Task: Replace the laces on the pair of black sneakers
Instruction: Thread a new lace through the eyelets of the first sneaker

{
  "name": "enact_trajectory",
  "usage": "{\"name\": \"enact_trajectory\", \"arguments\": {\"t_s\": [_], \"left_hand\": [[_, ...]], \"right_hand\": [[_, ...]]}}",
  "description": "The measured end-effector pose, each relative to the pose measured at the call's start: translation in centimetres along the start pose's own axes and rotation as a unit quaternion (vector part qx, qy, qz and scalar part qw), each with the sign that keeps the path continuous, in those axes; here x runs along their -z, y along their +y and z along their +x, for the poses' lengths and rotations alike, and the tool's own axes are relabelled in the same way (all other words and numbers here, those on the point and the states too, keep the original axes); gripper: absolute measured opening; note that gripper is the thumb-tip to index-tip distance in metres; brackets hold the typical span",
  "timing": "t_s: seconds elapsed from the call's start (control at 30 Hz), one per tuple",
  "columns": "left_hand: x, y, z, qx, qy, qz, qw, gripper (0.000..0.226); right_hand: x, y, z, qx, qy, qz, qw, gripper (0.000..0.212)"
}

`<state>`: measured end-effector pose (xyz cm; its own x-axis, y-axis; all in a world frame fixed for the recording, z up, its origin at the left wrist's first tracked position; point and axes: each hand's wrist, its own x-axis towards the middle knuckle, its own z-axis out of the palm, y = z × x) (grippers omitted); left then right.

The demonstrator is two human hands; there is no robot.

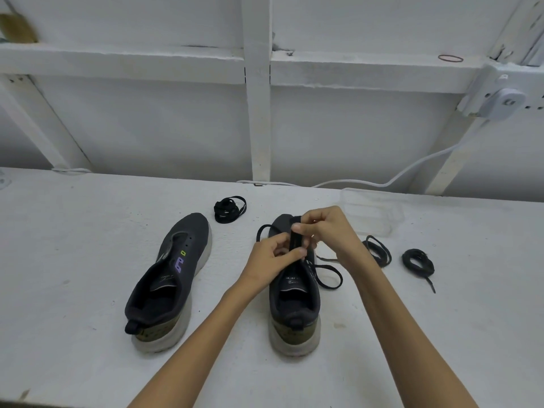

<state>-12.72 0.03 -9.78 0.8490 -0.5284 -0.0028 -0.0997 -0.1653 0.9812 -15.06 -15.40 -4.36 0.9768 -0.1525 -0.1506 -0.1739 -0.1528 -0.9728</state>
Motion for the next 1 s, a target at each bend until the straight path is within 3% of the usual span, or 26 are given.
{"name": "enact_trajectory", "arguments": {"t_s": [0.33,0.53,0.6,0.67,0.73,0.83,0.93,1.0], "left_hand": [[0.1,-0.1,0.0,0.001,-0.012,0.008,1.000,0.012],[0.3,-0.1,0.1,0.004,-0.017,0.010,1.000,0.011],[0.5,0.3,0.3,0.018,-0.029,-0.017,0.999,0.010],[0.6,0.8,0.5,0.035,-0.032,-0.071,0.996,0.017],[0.6,1.5,0.9,0.037,-0.023,-0.099,0.994,0.022],[0.6,2.7,1.8,0.028,0.025,-0.142,0.989,0.018],[0.8,3.4,2.8,0.000,0.074,-0.104,0.992,0.016],[0.7,3.7,3.1,-0.019,0.076,-0.075,0.994,0.015]], "right_hand": [[1.8,-7.6,3.9,0.076,0.065,0.081,0.992,0.017],[2.7,-10.6,8.6,0.122,0.144,0.196,0.962,0.020],[2.4,-9.3,8.8,0.109,0.113,0.193,0.969,0.015],[2.6,-7.7,8.2,0.040,0.050,0.143,0.988,0.007],[3.3,-6.3,6.8,-0.068,-0.018,0.011,0.997,0.011],[4.2,-4.2,4.3,-0.128,-0.137,-0.224,0.956,0.013],[3.6,-2.7,1.6,-0.109,-0.220,-0.214,0.946,0.007],[2.8,-1.6,0.7,-0.086,-0.190,-0.120,0.970,0.013]]}}
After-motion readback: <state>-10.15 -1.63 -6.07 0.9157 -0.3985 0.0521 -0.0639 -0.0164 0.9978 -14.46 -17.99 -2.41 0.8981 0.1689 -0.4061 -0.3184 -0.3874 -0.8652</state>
